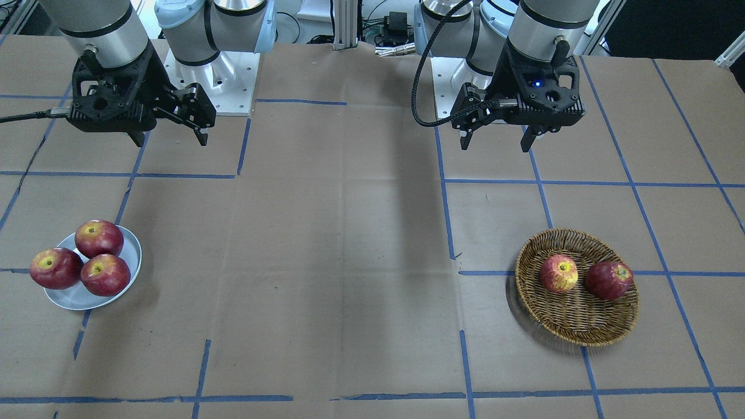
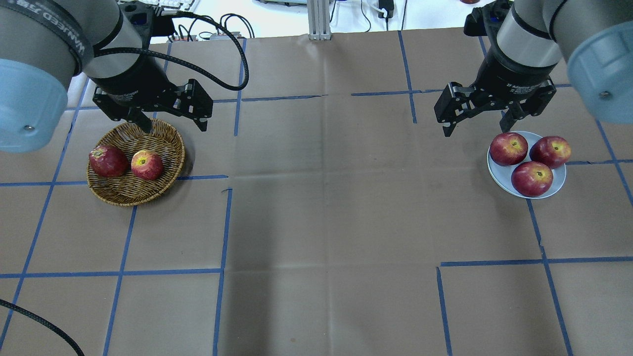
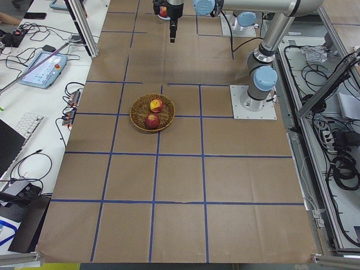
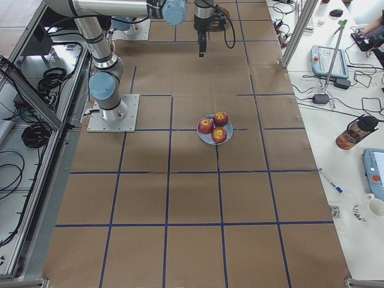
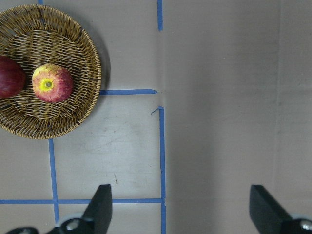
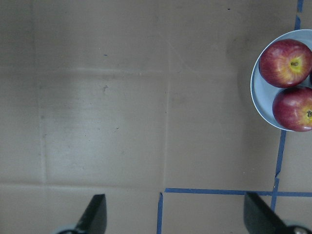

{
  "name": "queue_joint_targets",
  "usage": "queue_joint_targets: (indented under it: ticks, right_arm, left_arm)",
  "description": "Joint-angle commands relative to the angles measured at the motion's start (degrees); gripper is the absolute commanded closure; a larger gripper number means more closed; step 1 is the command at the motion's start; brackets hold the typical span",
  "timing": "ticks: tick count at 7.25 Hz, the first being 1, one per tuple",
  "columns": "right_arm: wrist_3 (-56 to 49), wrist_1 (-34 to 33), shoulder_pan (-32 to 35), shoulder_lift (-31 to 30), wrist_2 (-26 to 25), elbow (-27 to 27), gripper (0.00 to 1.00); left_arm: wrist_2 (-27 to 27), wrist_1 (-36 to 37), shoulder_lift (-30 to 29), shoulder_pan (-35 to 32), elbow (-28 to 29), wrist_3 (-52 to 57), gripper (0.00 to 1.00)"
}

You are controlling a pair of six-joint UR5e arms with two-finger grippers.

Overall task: Transfer apple from basket to plate
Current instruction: 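Lower the left gripper toward the streaked apple in the wicker basket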

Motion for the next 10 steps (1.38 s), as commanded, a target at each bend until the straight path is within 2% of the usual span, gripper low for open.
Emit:
queue_joint_targets:
  ticks: [1, 10]
  right_arm:
    - [0.00, 0.05, 0.00, 0.08, -0.03, 0.03, 0.00]
    - [0.00, 0.05, 0.00, 0.08, -0.03, 0.03, 0.00]
  left_arm:
    - [-0.18, 0.00, -0.21, -0.03, 0.01, 0.11, 0.01]
    - [0.69, 0.62, -0.39, 0.58, -2.10, -0.68, 0.01]
